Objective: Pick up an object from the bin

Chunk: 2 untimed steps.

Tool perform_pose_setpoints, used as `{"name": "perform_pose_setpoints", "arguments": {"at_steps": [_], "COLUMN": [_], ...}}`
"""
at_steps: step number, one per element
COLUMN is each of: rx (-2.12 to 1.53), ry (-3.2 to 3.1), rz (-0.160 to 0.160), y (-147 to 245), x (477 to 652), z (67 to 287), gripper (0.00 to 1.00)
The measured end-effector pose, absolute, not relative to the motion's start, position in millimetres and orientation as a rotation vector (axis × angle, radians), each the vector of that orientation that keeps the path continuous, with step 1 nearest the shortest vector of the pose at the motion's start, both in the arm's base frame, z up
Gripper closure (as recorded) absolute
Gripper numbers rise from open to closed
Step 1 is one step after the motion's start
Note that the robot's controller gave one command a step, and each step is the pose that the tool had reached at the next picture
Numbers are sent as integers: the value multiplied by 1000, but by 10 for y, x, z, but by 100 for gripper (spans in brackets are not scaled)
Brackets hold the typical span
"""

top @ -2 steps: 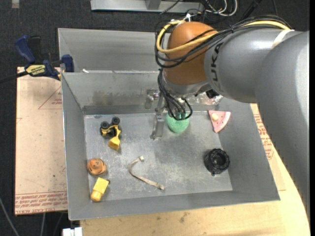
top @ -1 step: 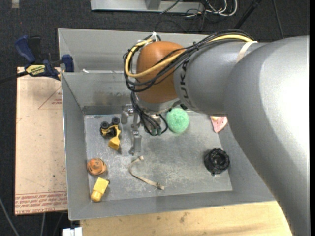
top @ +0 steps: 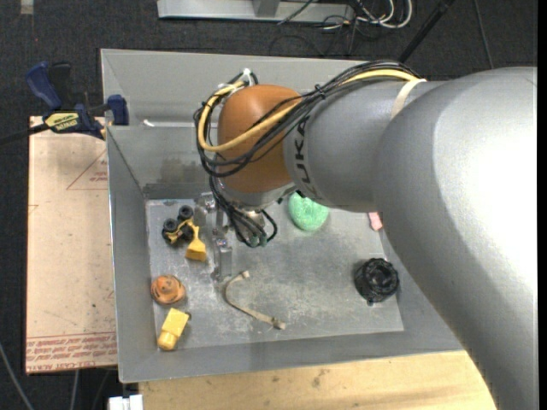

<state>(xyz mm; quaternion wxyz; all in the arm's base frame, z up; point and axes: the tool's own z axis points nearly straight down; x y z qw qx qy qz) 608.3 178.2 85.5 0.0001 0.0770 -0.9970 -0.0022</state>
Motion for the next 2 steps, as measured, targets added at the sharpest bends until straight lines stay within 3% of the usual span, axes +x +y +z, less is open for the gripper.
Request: {"name": "perform_pose_setpoints", "arguments": {"at_steps": [1,2], "rx": [50,27], "ry": [-3143,-3145], "rz": [0,-2], "y": [1727,2002], "x": [6099,6301], "z": [793,750], "gripper": [0,0]}}
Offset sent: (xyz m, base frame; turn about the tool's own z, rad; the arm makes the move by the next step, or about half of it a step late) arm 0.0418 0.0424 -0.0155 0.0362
